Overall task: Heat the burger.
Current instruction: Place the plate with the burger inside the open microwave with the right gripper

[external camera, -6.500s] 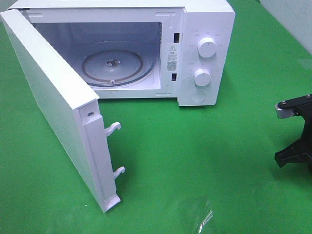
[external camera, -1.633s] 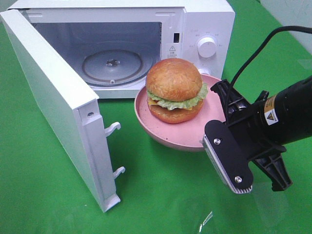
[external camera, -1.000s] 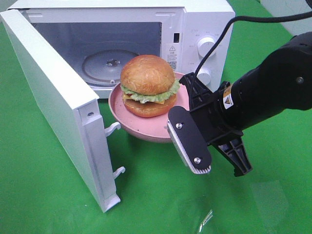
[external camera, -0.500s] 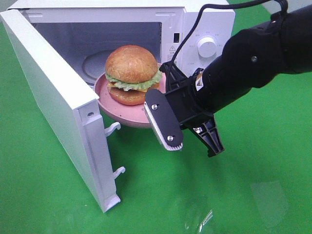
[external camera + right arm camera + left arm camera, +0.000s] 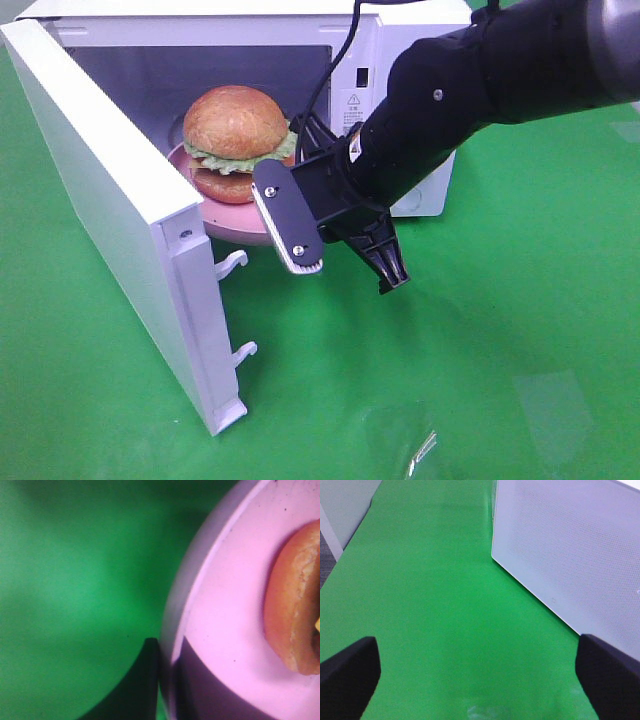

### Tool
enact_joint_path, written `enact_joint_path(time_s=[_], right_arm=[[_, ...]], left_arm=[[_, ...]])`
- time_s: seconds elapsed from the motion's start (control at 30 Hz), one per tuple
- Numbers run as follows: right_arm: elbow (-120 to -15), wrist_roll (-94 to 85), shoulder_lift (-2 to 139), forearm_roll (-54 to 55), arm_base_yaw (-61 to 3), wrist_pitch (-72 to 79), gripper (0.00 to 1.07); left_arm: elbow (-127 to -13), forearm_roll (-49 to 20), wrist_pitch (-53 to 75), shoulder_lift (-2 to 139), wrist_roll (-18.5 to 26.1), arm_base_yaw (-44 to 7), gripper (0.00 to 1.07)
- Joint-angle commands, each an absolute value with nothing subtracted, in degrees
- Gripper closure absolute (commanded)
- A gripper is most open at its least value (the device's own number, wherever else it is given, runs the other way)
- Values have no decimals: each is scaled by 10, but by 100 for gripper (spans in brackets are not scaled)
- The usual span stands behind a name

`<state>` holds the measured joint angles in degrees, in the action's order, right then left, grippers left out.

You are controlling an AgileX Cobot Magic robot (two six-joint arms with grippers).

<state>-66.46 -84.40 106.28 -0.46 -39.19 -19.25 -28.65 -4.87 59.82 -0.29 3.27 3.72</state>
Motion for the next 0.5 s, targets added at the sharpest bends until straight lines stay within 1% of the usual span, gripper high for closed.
enact_joint_path(time_s=[0.03,0.5], right_arm=[[-689,-818,1067,-11,-390,-154,107],[-771,-768,1129,-69,-390,-153,107]], left_arm=[[-285,-53,594,-14,31,38,9],[-285,-53,594,-14,31,38,9]])
